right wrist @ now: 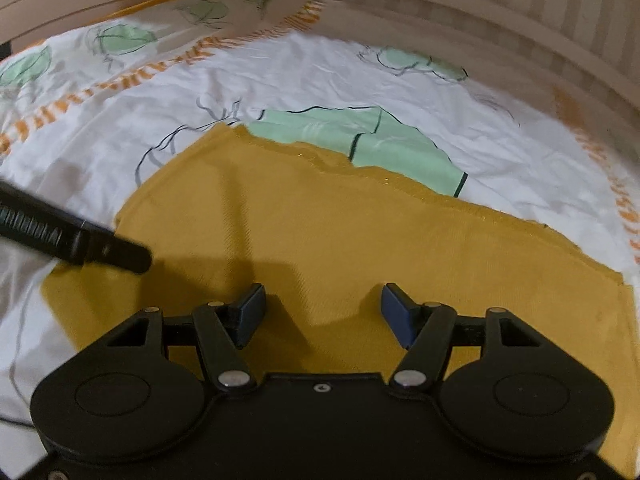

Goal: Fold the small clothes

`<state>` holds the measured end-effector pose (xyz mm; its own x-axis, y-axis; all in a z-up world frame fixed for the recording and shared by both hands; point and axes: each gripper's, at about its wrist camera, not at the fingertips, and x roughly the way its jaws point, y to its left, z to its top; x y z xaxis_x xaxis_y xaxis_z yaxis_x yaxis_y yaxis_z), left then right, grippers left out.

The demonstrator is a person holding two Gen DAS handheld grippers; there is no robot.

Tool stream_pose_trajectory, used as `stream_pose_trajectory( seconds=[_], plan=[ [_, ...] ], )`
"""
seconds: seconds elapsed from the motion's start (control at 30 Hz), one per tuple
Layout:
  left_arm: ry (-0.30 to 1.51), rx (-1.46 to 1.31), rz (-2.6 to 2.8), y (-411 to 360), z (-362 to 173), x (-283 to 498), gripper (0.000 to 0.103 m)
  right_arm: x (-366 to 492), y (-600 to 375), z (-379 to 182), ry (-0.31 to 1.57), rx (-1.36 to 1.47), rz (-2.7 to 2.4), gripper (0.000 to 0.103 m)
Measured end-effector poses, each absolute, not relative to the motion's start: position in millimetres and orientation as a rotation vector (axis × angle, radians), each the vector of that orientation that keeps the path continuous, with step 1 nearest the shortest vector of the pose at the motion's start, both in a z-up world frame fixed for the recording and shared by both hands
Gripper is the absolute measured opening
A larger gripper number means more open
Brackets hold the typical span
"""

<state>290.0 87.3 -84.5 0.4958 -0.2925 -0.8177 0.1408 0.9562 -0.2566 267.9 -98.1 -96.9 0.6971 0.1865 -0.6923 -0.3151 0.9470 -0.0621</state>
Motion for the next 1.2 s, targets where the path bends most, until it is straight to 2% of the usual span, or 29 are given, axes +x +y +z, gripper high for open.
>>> stream_pose_trajectory(
  seconds=[0.13,0.23,0.53,0.8,0.93,1.07,1.2],
  plan=[
    [1.005,-0.127,-0.244,84.1,-77.7,283.6,0.045,254.5,-99.6,-90.4,0.698,-0.188,0.288,0.068],
    [1.017,-0.102,-0.232,83.3,-82.3,281.9,0.045,251.0,-99.9,-97.0,0.75,-0.164,0.308,0.068],
    [1.017,-0.131,-0.195,89.1,-79.8,276.6,0.045,219.7,-101.4,-98.1,0.751,-0.084,0.456,0.069],
    [0.942,-0.061,-0.242,67.0,-67.0,272.1,0.045,203.6,-109.1,-93.1,0.753,-0.053,0.582,0.068],
    [0.955,-0.092,-0.251,60.5,-66.2,273.8,0.045,197.8,-137.6,-82.9,0.747,0.009,0.531,0.069],
    [0.988,-0.098,-0.239,50.9,-66.5,274.4,0.045,195.4,-187.5,-73.8,0.777,0.094,0.407,0.077],
    [0.996,-0.126,-0.245,39.0,-65.5,273.0,0.045,195.1,-246.7,-65.8,0.776,0.182,0.252,0.078]
  ],
)
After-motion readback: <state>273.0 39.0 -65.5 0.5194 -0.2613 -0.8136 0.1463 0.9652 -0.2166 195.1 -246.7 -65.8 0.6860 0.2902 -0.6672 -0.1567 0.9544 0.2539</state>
